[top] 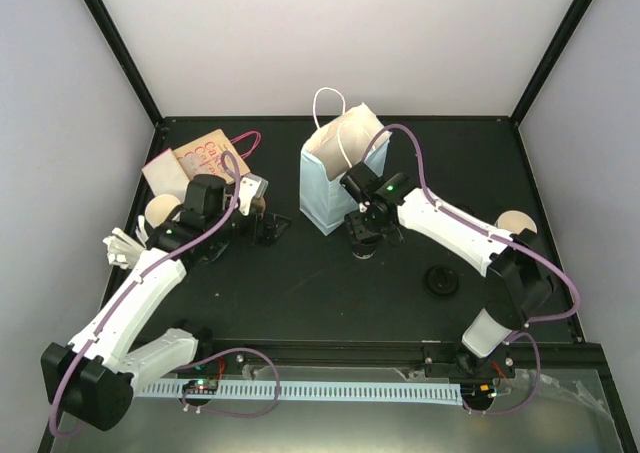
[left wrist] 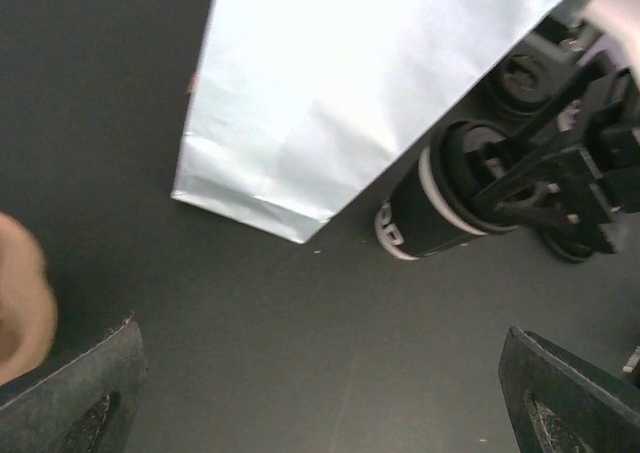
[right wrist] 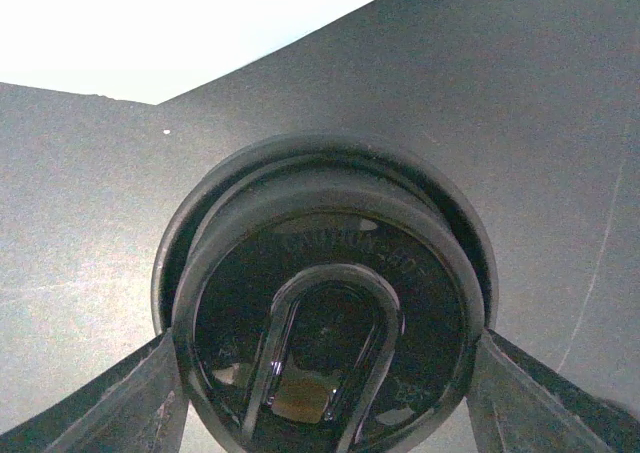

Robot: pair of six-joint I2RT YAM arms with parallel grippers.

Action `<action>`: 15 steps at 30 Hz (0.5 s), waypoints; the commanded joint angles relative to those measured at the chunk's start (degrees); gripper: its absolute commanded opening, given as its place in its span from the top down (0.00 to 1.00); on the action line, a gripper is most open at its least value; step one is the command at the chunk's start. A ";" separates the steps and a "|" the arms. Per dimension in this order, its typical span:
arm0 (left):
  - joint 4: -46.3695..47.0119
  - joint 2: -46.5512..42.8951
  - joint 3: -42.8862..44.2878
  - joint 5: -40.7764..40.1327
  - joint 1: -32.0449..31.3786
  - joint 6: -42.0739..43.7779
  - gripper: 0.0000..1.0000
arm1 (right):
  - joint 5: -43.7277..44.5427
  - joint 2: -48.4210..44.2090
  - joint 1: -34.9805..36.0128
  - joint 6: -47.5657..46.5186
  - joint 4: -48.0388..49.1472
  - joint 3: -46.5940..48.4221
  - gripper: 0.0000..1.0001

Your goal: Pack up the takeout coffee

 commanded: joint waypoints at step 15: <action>23.35 10.10 -6.95 14.94 -10.66 -23.68 0.01 | -11.41 -1.85 5.56 -6.12 -6.84 -3.20 0.36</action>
